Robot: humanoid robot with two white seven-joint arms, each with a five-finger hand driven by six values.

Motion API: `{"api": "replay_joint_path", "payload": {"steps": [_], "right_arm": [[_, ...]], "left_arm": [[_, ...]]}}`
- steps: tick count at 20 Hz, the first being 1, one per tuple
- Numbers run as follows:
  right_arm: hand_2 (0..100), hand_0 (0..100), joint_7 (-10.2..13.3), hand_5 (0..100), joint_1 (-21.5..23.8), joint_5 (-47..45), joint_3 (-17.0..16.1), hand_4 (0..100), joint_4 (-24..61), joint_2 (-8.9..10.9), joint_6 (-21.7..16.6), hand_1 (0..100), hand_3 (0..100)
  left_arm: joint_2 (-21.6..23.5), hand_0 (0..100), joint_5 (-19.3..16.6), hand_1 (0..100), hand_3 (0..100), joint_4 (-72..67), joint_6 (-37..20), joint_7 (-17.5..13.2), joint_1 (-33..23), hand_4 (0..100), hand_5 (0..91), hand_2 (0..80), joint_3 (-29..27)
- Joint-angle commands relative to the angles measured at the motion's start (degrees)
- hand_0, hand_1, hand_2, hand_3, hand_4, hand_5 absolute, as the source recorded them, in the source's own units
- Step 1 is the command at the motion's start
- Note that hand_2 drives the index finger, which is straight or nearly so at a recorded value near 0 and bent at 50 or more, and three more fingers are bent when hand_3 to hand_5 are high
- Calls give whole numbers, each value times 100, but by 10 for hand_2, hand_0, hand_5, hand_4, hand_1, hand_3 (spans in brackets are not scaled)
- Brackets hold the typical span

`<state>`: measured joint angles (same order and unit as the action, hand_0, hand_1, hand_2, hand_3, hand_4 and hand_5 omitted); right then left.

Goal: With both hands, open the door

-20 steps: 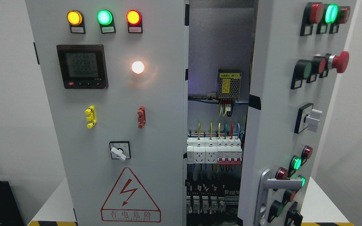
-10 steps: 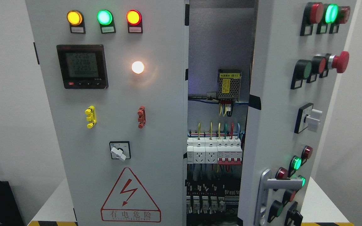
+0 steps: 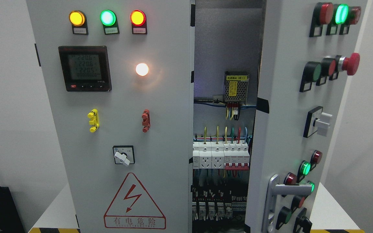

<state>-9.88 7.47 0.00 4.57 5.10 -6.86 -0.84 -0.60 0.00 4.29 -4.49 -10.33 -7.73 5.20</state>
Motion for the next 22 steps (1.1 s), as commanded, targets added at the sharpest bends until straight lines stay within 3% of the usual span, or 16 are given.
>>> {"api": "replay_joint_path", "payload": {"steps": [1,3,4,6,9,14,19,22], "right_arm": [[0,120,-14,0,0,-176,0,0,0,0,-4,389,0],[0,120,-14,0,0,-176,0,0,0,0,-4,389,0],[0,120,-14,0,0,-176,0,0,0,0,-4,389,0],[0,120,-14,0,0,-176,0,0,0,0,-4,389,0],[0,120,-14,0,0,-176,0,0,0,0,-4,389,0],[0,120,-14,0,0,-176,0,0,0,0,-4,389,0],[0,120,-14,0,0,-176,0,0,0,0,-4,389,0],[0,120,-14,0,0,-176,0,0,0,0,-4,389,0]], "left_arm": [[7,120,9,389,0,412,-17,-13,-254,0,0,0,25],[462,120,70,389,0,1271,-17,-56,-710,0,0,0,-368],[656,120,123,389,0,1789,-17,-143,-965,0,0,0,-823],[885,120,202,389,0,2774,-17,-485,-1379,0,0,0,-1502],[1245,120,893,389,0,3786,-17,-995,-1731,0,0,0,-2363],[2237,120,2992,389,0,5194,-454,-1839,-2390,0,0,0,-3411],[3977,120,5998,389,0,5529,-1326,-2148,-3094,0,0,0,-3464],[4664,120,6801,389,0,5714,-1370,-2280,-3304,0,0,0,-4008]]}}
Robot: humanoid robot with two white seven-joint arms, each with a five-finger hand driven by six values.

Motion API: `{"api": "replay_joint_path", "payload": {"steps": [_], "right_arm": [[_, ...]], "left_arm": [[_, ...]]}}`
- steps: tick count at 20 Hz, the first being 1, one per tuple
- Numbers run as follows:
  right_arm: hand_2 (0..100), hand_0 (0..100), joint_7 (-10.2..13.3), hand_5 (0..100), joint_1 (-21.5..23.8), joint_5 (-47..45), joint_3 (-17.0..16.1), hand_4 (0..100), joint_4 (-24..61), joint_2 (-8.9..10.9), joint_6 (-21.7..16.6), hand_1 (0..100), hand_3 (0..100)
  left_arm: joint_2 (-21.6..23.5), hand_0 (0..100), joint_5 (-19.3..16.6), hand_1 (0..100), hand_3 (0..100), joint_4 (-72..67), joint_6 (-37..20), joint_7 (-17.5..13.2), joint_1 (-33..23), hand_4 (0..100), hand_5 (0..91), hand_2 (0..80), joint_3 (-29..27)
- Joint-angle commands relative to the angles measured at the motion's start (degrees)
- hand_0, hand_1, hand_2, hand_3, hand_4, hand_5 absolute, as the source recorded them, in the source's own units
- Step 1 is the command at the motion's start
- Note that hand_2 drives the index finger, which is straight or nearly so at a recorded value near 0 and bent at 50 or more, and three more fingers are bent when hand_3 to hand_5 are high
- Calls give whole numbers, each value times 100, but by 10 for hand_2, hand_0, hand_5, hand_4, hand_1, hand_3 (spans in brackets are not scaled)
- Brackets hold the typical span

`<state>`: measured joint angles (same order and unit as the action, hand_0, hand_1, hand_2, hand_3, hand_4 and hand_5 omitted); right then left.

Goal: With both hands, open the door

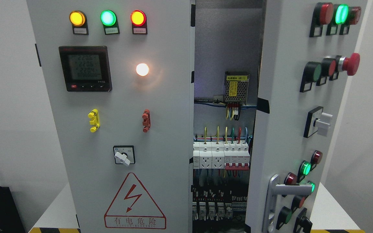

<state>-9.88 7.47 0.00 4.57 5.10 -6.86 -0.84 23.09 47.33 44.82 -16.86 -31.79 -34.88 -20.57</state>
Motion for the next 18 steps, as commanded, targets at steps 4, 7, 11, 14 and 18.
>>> {"api": "replay_joint_path", "payload": {"steps": [4,7,11,14,18], "right_arm": [[0,120,-14,0,0,-176,0,0,0,0,-4,389,0],[0,120,-14,0,0,-176,0,0,0,0,-4,389,0],[0,120,-14,0,0,-176,0,0,0,0,-4,389,0],[0,120,-14,0,0,-176,0,0,0,0,-4,389,0],[0,120,-14,0,0,-176,0,0,0,0,-4,389,0]], "left_arm": [[3146,120,3034,389,0,2021,-116,-476,-792,0,0,0,-1739],[3841,120,3483,389,0,2179,-116,-687,-801,0,0,0,-1784],[4685,120,4116,389,0,2206,-98,-1126,-687,0,0,0,-1854],[5178,120,4502,389,0,2399,-63,-1513,-529,0,0,0,-1828],[5670,120,4820,389,0,2680,-63,-1804,-494,0,0,0,-1810]]}}
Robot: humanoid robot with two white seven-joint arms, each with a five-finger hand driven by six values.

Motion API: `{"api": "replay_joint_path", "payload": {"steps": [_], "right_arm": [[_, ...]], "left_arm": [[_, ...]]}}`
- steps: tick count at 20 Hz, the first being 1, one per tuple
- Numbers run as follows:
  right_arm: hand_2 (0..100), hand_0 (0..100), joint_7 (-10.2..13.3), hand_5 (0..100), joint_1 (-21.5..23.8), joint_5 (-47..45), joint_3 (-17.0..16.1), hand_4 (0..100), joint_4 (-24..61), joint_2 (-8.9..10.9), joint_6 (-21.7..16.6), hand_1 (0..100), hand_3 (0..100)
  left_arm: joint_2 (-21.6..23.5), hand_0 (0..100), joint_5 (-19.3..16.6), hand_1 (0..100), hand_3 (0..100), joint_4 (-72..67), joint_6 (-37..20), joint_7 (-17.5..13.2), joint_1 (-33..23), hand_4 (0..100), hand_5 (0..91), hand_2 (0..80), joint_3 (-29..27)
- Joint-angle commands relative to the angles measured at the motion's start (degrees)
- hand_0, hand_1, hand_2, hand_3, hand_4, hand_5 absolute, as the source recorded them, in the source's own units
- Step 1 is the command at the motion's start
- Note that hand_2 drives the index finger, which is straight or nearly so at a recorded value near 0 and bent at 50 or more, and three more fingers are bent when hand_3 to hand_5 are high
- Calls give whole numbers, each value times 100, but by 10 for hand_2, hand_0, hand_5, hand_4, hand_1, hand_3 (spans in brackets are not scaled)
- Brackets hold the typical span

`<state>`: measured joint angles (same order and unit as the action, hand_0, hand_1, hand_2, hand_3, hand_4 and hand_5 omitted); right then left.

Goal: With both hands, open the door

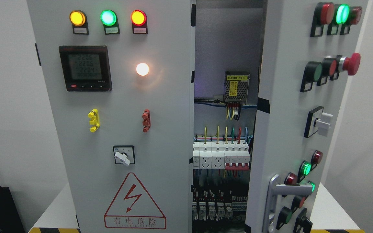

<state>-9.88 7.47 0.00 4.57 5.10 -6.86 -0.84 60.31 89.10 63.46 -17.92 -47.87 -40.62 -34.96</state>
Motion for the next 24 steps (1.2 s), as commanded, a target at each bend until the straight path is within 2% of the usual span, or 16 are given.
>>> {"api": "replay_joint_path", "payload": {"steps": [1,3,10,14,16,17,19,22,24], "right_arm": [[0,120,-14,0,0,-176,0,0,0,0,-4,389,0],[0,120,-14,0,0,-176,0,0,0,0,-4,389,0],[0,120,-14,0,0,-176,0,0,0,0,-4,389,0],[0,120,-14,0,0,-176,0,0,0,0,-4,389,0],[0,120,-14,0,0,-176,0,0,0,0,-4,389,0],[0,120,-14,0,0,-176,0,0,0,0,-4,389,0],[0,120,-14,0,0,-176,0,0,0,0,-4,389,0],[0,120,-14,0,0,-176,0,0,0,0,-4,389,0],[0,120,-14,0,0,-176,0,0,0,0,5,389,0]], "left_arm": [[2053,120,704,389,0,887,43,-213,116,0,0,0,-380],[2133,120,871,389,0,1054,43,-275,195,0,0,0,-380],[2247,120,890,389,0,1476,43,-907,204,0,0,0,-380],[2292,120,890,389,0,1546,78,-952,362,0,0,0,-319],[2292,120,881,389,0,1669,323,-952,677,0,0,0,-109],[2283,120,855,389,0,1739,507,-952,957,0,0,0,154],[2274,120,819,389,0,1836,824,-943,1913,0,0,0,1065],[2265,120,688,389,0,1845,992,-934,3758,0,0,0,3015],[2239,120,556,389,0,1880,992,-943,4604,0,0,0,4028]]}}
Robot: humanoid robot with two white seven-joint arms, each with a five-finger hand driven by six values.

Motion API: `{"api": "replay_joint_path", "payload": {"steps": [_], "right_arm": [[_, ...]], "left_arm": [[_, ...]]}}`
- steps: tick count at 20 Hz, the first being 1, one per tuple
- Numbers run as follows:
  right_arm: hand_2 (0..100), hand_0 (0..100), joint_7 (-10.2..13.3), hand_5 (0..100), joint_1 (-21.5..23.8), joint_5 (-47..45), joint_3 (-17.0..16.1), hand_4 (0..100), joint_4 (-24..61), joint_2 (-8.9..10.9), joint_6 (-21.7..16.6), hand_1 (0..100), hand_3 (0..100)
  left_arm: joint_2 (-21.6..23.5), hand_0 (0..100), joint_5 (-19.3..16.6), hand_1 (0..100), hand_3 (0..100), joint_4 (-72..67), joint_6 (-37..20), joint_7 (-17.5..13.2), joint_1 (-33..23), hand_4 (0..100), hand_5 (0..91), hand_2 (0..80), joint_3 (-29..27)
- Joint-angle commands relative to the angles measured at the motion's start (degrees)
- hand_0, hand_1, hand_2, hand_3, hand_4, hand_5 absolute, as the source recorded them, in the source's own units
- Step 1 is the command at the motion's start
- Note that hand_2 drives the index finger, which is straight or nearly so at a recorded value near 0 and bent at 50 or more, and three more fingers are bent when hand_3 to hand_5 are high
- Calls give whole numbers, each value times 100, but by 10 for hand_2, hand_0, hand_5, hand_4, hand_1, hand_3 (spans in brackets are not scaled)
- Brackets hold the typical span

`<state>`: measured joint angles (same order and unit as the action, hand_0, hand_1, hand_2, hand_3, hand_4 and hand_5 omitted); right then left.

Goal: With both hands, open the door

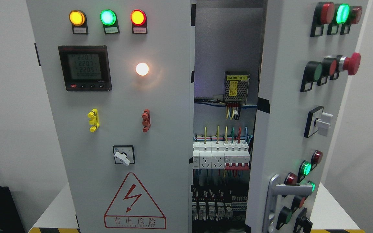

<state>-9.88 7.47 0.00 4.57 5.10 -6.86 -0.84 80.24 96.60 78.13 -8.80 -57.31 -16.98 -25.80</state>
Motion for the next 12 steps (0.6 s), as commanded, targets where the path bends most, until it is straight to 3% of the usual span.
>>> {"api": "replay_joint_path", "payload": {"steps": [1,4,6,9,12], "right_arm": [[0,120,-14,0,0,-176,0,0,0,0,-4,389,0],[0,120,-14,0,0,-176,0,0,0,0,-4,389,0],[0,120,-14,0,0,-176,0,0,0,0,-4,389,0],[0,120,-14,0,0,-176,0,0,0,0,-4,389,0],[0,120,-14,0,0,-176,0,0,0,0,-4,389,0]], "left_arm": [[186,120,-308,389,0,501,81,1,2487,0,0,0,3395],[-419,120,-939,389,0,686,89,-8,3067,0,0,0,3896],[-614,120,-1213,389,0,687,89,-8,3681,0,0,0,4580],[-790,120,-1197,389,0,687,89,-8,4762,0,0,0,5854],[-913,120,-1126,389,0,686,89,-17,5633,0,0,0,6787]]}}
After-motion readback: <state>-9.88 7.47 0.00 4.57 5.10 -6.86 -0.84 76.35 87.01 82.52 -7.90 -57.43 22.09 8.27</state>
